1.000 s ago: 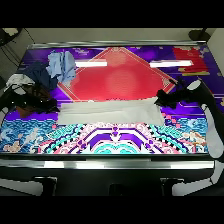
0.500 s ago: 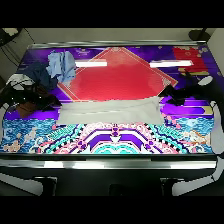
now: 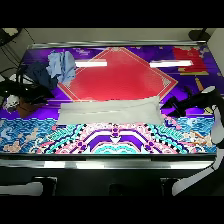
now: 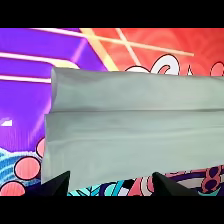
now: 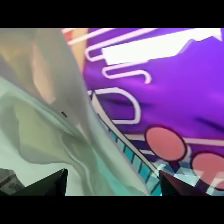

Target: Fold the shirts.

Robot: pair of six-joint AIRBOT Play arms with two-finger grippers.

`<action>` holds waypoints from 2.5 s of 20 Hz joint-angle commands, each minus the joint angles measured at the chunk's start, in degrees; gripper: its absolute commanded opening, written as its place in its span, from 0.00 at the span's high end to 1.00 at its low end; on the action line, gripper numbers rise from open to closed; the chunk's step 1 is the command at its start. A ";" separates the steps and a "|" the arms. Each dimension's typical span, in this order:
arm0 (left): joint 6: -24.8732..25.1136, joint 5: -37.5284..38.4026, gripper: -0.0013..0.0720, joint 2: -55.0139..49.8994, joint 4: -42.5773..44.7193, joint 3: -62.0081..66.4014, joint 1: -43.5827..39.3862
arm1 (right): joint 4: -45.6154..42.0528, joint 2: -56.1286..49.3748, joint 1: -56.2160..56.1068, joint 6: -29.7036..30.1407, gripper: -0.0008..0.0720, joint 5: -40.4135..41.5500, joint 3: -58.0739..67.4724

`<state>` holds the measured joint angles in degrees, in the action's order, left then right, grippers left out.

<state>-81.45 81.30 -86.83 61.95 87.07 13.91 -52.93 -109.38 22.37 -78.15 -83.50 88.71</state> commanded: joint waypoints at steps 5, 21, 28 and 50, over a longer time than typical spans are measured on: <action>-0.02 1.25 0.14 7.54 -0.17 0.11 -0.70 | 3.61 -3.52 -5.42 4.98 0.03 -0.85 0.00; 0.48 -31.93 0.94 -6.91 -28.74 -17.92 -40.04 | -1.46 31.58 -16.98 -12.79 0.93 -6.95 0.02; 0.46 -31.87 0.94 -21.27 -40.37 -5.09 -48.50 | -2.03 44.13 -18.62 -19.10 0.93 -12.09 0.02; 2.78 -26.64 0.94 31.32 -23.78 -4.79 -9.75 | 30.45 6.16 -42.88 -13.16 0.93 21.94 0.02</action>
<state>-78.46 54.02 -63.29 37.19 82.24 -0.95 -31.20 -95.90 -17.47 -93.08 -67.55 88.66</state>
